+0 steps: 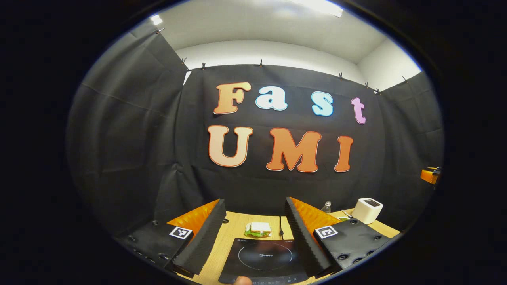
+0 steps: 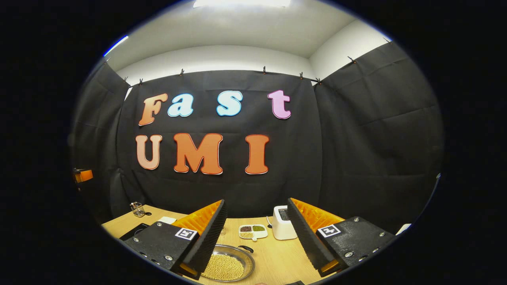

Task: First push the handle of the pot to place it horizontally, then grasp the pot with both hands and set it on the induction cooktop.

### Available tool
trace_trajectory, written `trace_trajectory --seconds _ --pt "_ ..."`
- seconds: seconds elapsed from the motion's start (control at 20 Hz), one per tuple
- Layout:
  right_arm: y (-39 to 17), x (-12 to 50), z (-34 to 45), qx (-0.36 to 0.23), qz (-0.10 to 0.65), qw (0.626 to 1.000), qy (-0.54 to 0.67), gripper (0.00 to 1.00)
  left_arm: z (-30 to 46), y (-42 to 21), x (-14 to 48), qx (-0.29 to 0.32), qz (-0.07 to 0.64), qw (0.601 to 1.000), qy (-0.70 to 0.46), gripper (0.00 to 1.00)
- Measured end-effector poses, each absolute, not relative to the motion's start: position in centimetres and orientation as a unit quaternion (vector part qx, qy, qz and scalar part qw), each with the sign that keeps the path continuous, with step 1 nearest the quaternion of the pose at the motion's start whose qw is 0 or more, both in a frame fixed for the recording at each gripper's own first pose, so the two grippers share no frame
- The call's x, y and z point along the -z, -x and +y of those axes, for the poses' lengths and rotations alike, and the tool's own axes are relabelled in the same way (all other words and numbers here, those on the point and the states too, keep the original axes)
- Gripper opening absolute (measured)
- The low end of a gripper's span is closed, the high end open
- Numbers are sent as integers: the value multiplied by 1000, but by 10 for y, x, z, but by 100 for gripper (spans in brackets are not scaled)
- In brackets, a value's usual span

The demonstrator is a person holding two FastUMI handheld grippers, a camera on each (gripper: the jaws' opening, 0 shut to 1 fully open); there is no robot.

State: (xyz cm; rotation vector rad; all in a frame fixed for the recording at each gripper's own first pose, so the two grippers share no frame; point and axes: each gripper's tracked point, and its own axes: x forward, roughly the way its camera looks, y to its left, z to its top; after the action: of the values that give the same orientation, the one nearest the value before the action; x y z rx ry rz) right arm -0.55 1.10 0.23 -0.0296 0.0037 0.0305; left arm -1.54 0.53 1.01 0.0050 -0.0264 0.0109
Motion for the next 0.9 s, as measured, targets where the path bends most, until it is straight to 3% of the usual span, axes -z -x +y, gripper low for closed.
trace_trajectory --seconds 0.4,0.45,0.65,0.75,0.9 --pt "11 2 12 -18 8 1000 17 95 8 25 -17 -9 -22 1000 -10 97" --pt "11 4 12 -18 10 1000 18 100 7 26 -16 -8 -22 1000 -10 97" --pt "12 17 14 -20 23 999 35 72 9 29 -16 -8 -20 1000 -11 97" --pt "12 29 18 -25 35 998 47 65 11 30 -15 -9 -19 1000 -10 97" --pt "13 52 32 -47 58 995 62 41 11 31 -13 -9 -17 1000 -9 97"
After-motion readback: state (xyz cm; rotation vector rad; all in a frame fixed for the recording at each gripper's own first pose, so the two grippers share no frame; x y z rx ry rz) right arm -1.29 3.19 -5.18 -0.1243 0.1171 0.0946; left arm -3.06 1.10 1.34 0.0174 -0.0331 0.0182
